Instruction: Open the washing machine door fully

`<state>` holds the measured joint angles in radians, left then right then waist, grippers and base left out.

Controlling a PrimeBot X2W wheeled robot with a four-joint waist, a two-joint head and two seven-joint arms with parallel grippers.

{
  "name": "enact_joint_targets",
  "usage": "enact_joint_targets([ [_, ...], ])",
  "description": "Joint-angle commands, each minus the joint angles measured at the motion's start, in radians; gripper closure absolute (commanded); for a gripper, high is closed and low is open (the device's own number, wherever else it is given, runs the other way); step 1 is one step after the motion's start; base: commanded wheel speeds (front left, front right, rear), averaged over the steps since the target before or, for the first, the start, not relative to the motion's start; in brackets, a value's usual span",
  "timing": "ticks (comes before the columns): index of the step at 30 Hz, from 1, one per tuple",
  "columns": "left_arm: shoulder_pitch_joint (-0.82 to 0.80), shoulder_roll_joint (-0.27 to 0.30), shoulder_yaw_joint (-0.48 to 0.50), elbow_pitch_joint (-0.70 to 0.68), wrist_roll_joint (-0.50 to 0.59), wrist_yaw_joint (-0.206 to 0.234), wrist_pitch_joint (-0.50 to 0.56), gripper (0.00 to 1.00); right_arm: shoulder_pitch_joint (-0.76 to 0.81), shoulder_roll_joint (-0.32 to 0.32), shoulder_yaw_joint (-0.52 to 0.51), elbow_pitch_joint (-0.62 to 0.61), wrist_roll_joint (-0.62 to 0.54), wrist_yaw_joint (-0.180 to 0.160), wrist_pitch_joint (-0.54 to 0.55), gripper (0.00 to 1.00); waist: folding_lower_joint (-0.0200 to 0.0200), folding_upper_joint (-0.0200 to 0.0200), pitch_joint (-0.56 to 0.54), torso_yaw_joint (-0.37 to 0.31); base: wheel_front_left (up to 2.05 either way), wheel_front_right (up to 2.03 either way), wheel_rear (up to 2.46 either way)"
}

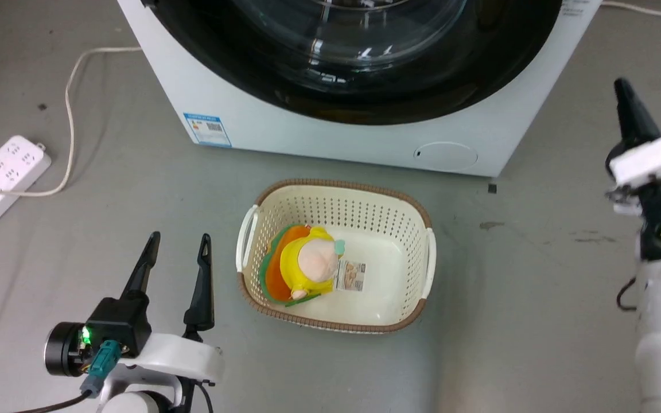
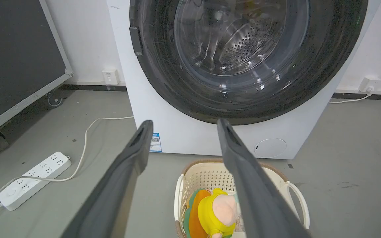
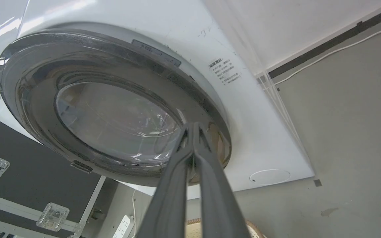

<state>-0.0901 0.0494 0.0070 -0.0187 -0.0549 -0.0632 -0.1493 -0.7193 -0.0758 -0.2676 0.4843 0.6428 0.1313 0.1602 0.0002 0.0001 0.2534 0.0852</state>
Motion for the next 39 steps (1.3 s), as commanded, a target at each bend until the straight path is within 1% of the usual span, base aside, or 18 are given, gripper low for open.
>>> enact_joint_targets([
  [1,-0.016,0.001,0.001,-0.002,-0.005,-0.005,-0.009,0.0,-0.045,-0.01,-0.013,0.026,0.018,0.0,0.006,1.0,-0.0002,-0.0001,0.016,0.008,0.0,0.0,0.0],
  [11,-0.051,0.001,0.009,-0.006,-0.014,-0.02,-0.03,0.0,-0.308,-0.052,-0.104,0.228,0.07,0.0,0.064,1.0,-0.0002,-0.0001,0.102,0.046,0.0,0.0,0.0],
  [22,-0.08,0.001,0.006,-0.005,-0.032,-0.035,-0.053,0.0,-0.583,-0.129,-0.165,0.473,0.104,0.0,0.151,1.0,-0.0002,-0.0001,0.175,0.088,0.0,0.0,0.0],
  [27,-0.093,0.001,0.004,-0.007,-0.037,-0.04,-0.064,0.0,-0.681,-0.159,-0.199,0.556,0.122,0.0,0.184,1.0,-0.0002,-0.0001,0.206,0.103,0.0,0.0,0.0],
  [30,-0.099,0.001,0.003,-0.008,-0.04,-0.042,-0.068,0.0,-0.717,-0.167,-0.217,0.582,0.132,0.0,0.202,1.0,-0.0002,-0.0001,0.22,0.108,0.0,0.0,0.0],
  [32,-0.107,0.001,0.001,-0.007,-0.042,-0.046,-0.074,0.0,-0.763,-0.172,-0.248,0.616,0.148,0.0,0.241,1.0,-0.0002,-0.0001,0.239,0.115,0.0,0.0,0.0],
  [33,-0.107,0.001,0.001,-0.007,-0.042,-0.046,-0.074,0.0,-0.763,-0.172,-0.248,0.616,0.148,0.0,0.241,1.0,-0.0002,-0.0001,0.239,0.115,0.0,0.0,0.0],
  [34,-0.112,0.001,0.001,-0.006,-0.044,-0.048,-0.078,0.0,-0.781,-0.164,-0.275,0.637,0.159,0.0,0.276,1.0,-0.0002,-0.0001,0.249,0.118,0.0,0.0,0.0],
  [35,-0.112,0.001,0.001,-0.006,-0.044,-0.048,-0.078,0.0,-0.781,-0.164,-0.275,0.637,0.159,0.0,0.276,1.0,-0.0002,-0.0001,0.249,0.118,0.0,0.0,0.0],
  [36,-0.119,0.001,0.001,-0.004,-0.046,-0.051,-0.084,0.0,-0.806,-0.158,-0.309,0.668,0.164,0.0,0.342,1.0,-0.0002,-0.0001,0.261,0.124,0.0,0.0,0.0],
  [39,-0.126,0.001,0.0,-0.001,-0.049,-0.054,-0.091,0.0,-0.819,-0.161,-0.338,0.699,0.154,0.0,0.397,1.0,-0.0002,-0.0001,0.267,0.128,0.0,0.0,0.0],
])
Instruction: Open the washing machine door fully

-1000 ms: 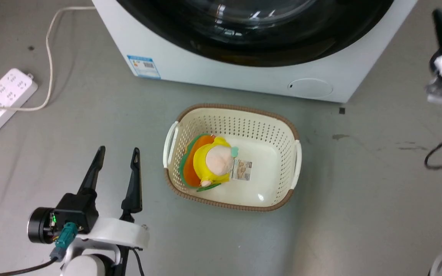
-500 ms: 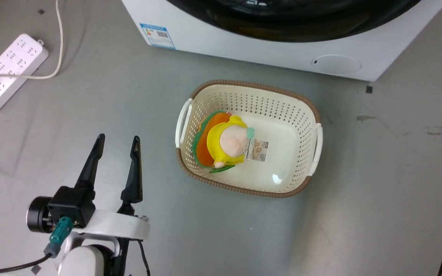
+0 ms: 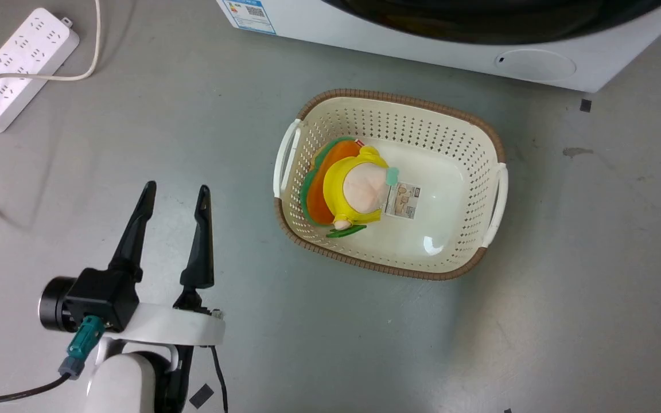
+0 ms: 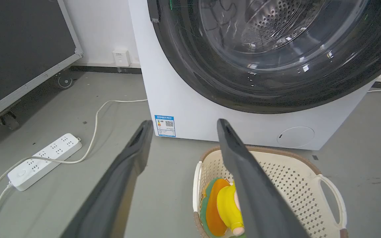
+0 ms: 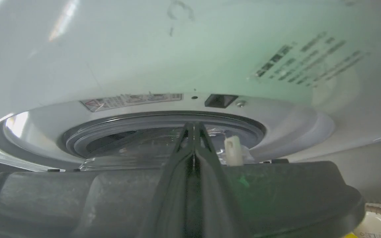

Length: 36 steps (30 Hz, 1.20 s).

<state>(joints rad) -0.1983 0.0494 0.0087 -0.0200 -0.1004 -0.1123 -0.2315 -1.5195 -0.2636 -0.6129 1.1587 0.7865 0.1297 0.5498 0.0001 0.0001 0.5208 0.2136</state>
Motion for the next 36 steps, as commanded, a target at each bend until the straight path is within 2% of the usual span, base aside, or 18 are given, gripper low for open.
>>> enact_joint_targets([
  [1,-0.025,0.001,-0.004,0.004,-0.008,-0.005,-0.015,0.0,-0.023,0.019,-0.031,0.056,-0.001,0.001,0.047,1.0,-0.0001,-0.0001,-0.003,0.005,0.0,0.0,0.0],
  [10,-0.011,0.001,-0.019,0.026,-0.013,0.004,-0.03,0.0,0.052,-0.001,-0.137,0.132,-0.061,0.001,0.145,1.0,-0.0001,-0.0001,-0.082,0.005,0.0,0.0,0.0],
  [20,0.071,0.001,-0.058,0.069,0.008,0.015,-0.03,0.0,0.239,0.097,-0.16,0.13,-0.071,0.001,0.238,1.0,-0.0001,-0.0001,-0.261,-0.025,0.0,0.0,0.0],
  [26,0.117,0.001,-0.084,0.094,0.021,0.021,-0.03,0.0,0.372,0.181,-0.127,0.059,-0.038,0.001,0.331,1.0,-0.0001,-0.0001,-0.343,-0.04,0.0,0.0,0.0],
  [30,0.139,0.001,-0.103,0.112,0.033,0.021,-0.03,0.0,0.469,0.209,-0.086,-0.015,0.005,0.001,0.404,1.0,-0.0001,-0.0001,-0.388,-0.044,0.0,0.0,0.0],
  [36,0.156,0.001,-0.124,0.125,0.037,0.027,-0.03,0.0,0.556,0.213,0.082,-0.032,0.207,0.001,0.497,1.0,-0.0001,-0.0001,-0.435,-0.038,0.0,0.0,0.0],
])
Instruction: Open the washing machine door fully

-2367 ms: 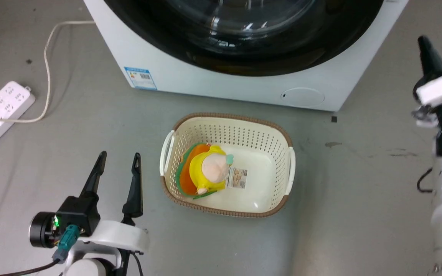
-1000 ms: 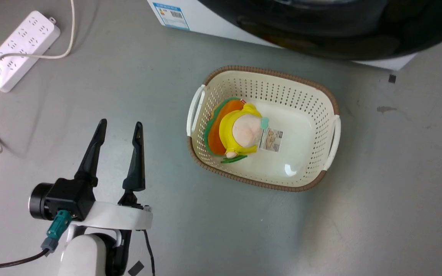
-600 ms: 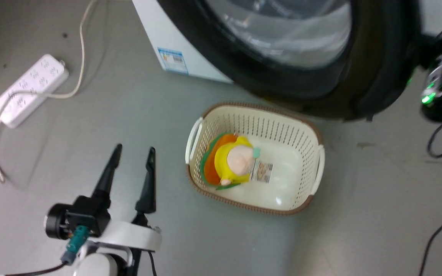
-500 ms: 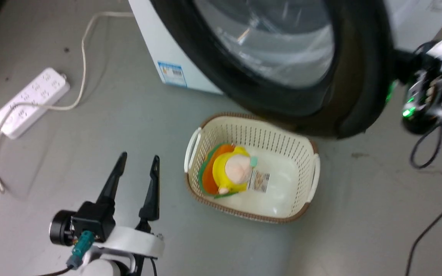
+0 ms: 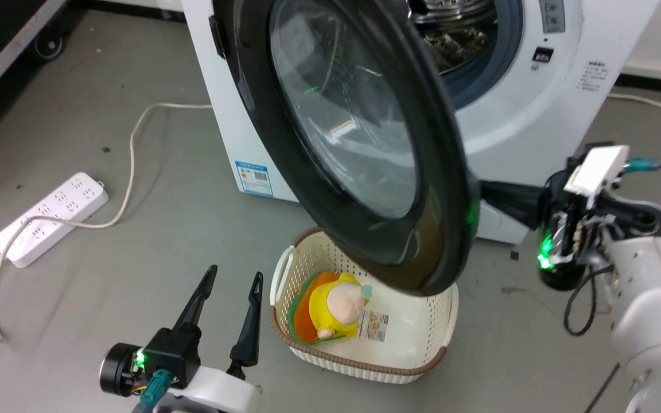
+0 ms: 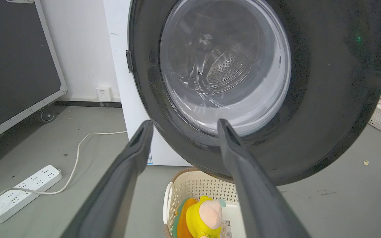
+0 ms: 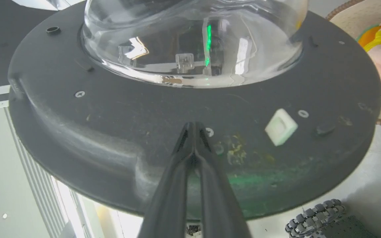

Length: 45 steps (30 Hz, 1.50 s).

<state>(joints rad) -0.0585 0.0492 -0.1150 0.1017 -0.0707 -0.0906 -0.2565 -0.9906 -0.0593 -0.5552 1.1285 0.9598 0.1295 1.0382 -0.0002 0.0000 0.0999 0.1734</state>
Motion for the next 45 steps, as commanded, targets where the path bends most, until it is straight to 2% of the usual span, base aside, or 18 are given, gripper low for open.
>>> enact_joint_targets([
  [1,0.018,0.001,-0.003,0.004,0.007,0.006,-0.005,0.0,0.043,0.009,0.063,-0.008,0.078,0.001,0.012,1.0,0.0002,0.0,-0.018,0.004,0.0,0.0,0.0],
  [9,0.024,0.001,-0.016,0.01,0.003,0.012,-0.005,0.0,0.231,0.009,0.453,-0.139,0.456,0.001,-0.034,1.0,0.0002,0.0,-0.032,0.012,0.0,0.0,0.0],
  [14,0.028,0.001,-0.016,0.022,0.003,0.006,-0.005,0.0,0.362,0.009,0.731,-0.287,0.666,0.001,-0.137,1.0,0.0002,0.0,-0.03,0.014,0.0,0.0,0.0],
  [17,0.029,0.001,-0.017,0.029,0.002,0.003,-0.005,0.0,0.411,0.009,0.871,-0.365,0.751,0.001,-0.223,1.0,0.0002,0.0,-0.027,0.016,0.0,0.0,0.0],
  [21,0.026,0.001,-0.014,0.038,-0.001,0.0,-0.005,0.0,0.431,0.009,0.982,-0.418,0.814,0.001,-0.324,1.0,0.0002,0.0,-0.024,0.019,0.0,0.0,0.0],
  [25,0.021,0.001,0.004,0.04,-0.006,0.001,-0.005,0.0,0.424,0.005,1.013,-0.423,0.808,0.001,-0.401,1.0,0.0002,0.0,-0.031,0.014,0.0,0.0,0.0],
  [26,0.021,0.001,0.009,0.041,-0.007,0.001,-0.005,0.0,0.422,-0.005,1.011,-0.429,0.797,0.001,-0.428,1.0,0.0002,0.0,-0.037,0.012,0.0,0.0,0.0],
  [27,0.022,0.001,0.013,0.043,-0.008,0.001,-0.005,0.0,0.42,-0.02,1.007,-0.435,0.781,0.001,-0.464,0.89,0.0002,0.0,-0.044,0.008,0.0,0.0,0.0],
  [28,0.023,0.001,0.017,0.044,-0.01,0.001,-0.005,0.0,0.418,-0.036,1.002,-0.451,0.76,0.001,-0.506,0.38,0.0002,0.0,-0.051,0.003,0.0,0.0,0.0],
  [29,0.026,0.002,0.021,0.044,-0.011,0.0,-0.005,0.0,0.419,-0.055,1.0,-0.471,0.733,0.001,-0.546,0.0,0.0002,0.0,-0.058,-0.002,0.0,0.0,0.0],
  [34,0.044,0.002,0.042,0.048,-0.021,-0.002,-0.005,0.0,0.46,-0.174,1.017,-0.611,0.501,0.001,-0.812,0.0,0.0002,0.0,-0.096,-0.036,0.0,0.0,0.0],
  [37,0.052,0.004,0.054,0.048,-0.028,-0.005,-0.005,0.0,0.485,-0.267,1.068,-0.705,0.257,0.001,-1.011,0.0,0.0002,0.0,-0.112,-0.064,0.0,0.0,0.0],
  [40,0.055,0.009,0.061,0.049,-0.032,-0.01,-0.005,0.0,0.521,-0.343,1.101,-0.734,-0.006,0.001,-1.192,0.0,0.0002,0.0,-0.126,-0.087,0.0,0.0,0.0],
  [43,0.06,0.013,0.074,0.05,-0.037,-0.012,-0.005,0.0,0.575,-0.35,1.028,-0.737,-0.206,0.001,-1.278,0.0,0.0002,0.0,-0.139,-0.108,0.0,0.0,0.0],
  [45,0.063,0.014,0.08,0.048,-0.038,-0.014,-0.005,0.0,0.632,-0.33,0.934,-0.766,-0.341,0.001,-1.294,0.0,0.0002,0.0,-0.145,-0.117,0.0,0.0,0.0],
])
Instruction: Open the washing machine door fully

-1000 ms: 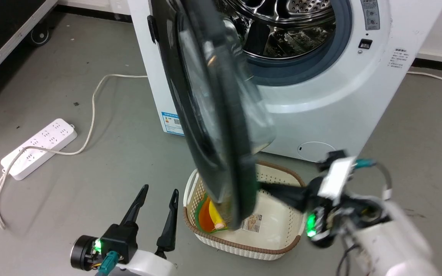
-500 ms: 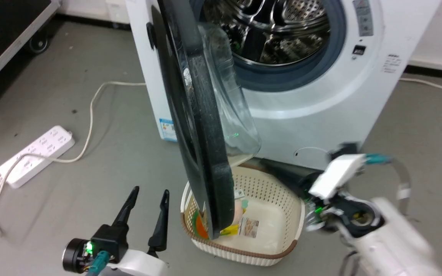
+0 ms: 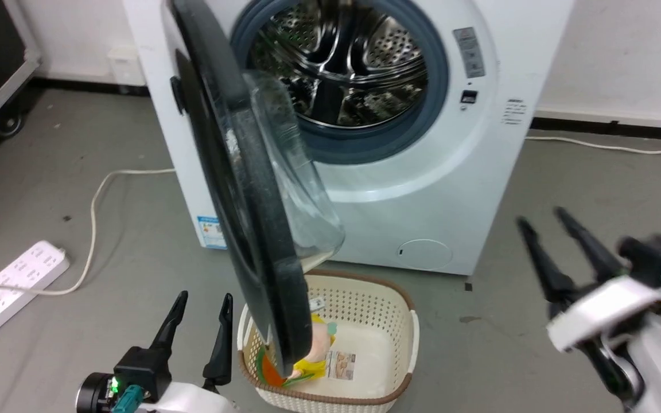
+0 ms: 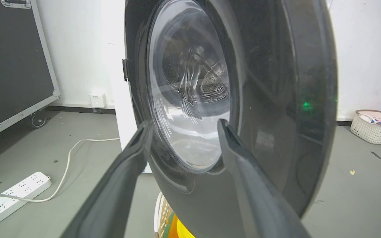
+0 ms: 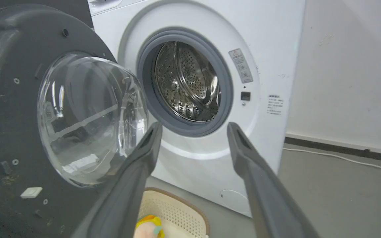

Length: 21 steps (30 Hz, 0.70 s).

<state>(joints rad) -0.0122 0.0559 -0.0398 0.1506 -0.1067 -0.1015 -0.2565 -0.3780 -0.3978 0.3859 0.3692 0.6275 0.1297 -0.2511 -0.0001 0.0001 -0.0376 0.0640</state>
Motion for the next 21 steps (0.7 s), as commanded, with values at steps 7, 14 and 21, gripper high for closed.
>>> enact_joint_targets([
  [7,0.025,0.011,0.015,-0.003,0.001,-0.009,-0.005,0.0,0.329,0.236,-0.357,-0.296,-0.417,0.001,-0.01,0.0,0.0001,-0.0001,-0.016,-0.025,0.0,0.0,0.0],
  [14,0.043,0.026,0.016,-0.013,0.027,-0.013,-0.005,0.0,0.519,0.339,-0.41,-0.395,-0.574,0.001,-0.01,0.0,0.0001,-0.0001,-0.018,-0.041,0.0,0.0,0.0],
  [21,0.056,0.037,0.005,-0.001,0.051,-0.016,-0.005,0.0,0.542,0.347,-0.379,-0.371,-0.567,0.001,-0.011,0.0,0.0001,-0.0001,-0.013,-0.047,0.0,0.0,0.0],
])
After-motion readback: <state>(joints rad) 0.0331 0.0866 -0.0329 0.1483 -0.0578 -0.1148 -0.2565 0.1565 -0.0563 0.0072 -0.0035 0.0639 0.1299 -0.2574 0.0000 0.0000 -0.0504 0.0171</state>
